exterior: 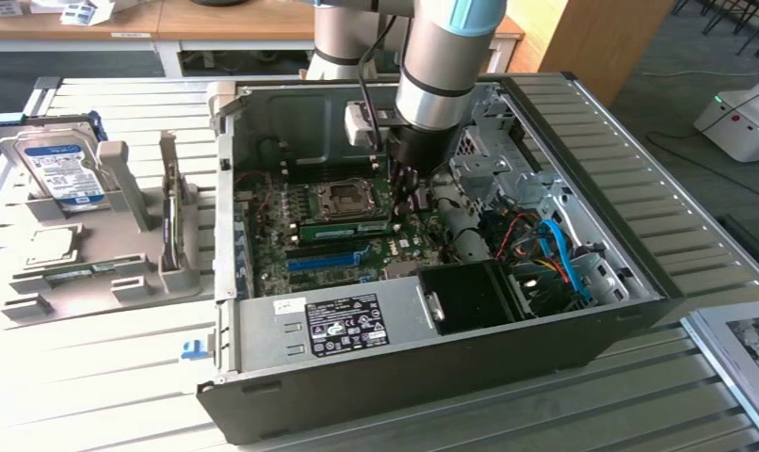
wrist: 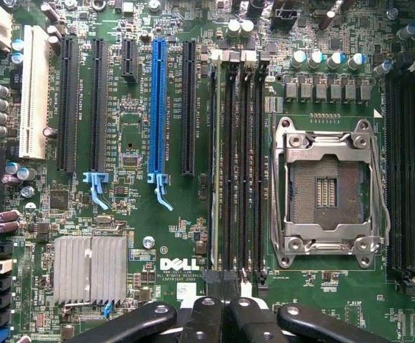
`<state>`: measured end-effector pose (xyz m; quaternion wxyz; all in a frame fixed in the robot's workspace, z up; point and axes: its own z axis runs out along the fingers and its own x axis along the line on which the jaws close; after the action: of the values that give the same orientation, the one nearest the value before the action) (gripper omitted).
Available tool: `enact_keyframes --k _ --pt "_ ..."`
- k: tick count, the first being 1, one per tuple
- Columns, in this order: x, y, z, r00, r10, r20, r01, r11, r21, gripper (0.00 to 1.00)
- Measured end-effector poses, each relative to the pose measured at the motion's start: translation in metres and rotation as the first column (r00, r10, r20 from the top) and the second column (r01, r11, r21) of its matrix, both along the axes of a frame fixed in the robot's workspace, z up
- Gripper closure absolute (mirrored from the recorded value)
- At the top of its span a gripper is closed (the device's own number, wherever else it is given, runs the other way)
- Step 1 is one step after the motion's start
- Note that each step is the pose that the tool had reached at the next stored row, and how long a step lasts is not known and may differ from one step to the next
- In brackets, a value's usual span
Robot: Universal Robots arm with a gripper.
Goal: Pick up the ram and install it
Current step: 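Press down the ram until it locks into place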
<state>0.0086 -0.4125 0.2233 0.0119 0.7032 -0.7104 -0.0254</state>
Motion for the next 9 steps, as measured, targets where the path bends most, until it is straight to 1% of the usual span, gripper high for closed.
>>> enact_keyframes --k 9 --pt "0.0000 0.0000 -0.0005 1.0000 0.000 0.0000 0.000 1.0000 0.0000 0.90"
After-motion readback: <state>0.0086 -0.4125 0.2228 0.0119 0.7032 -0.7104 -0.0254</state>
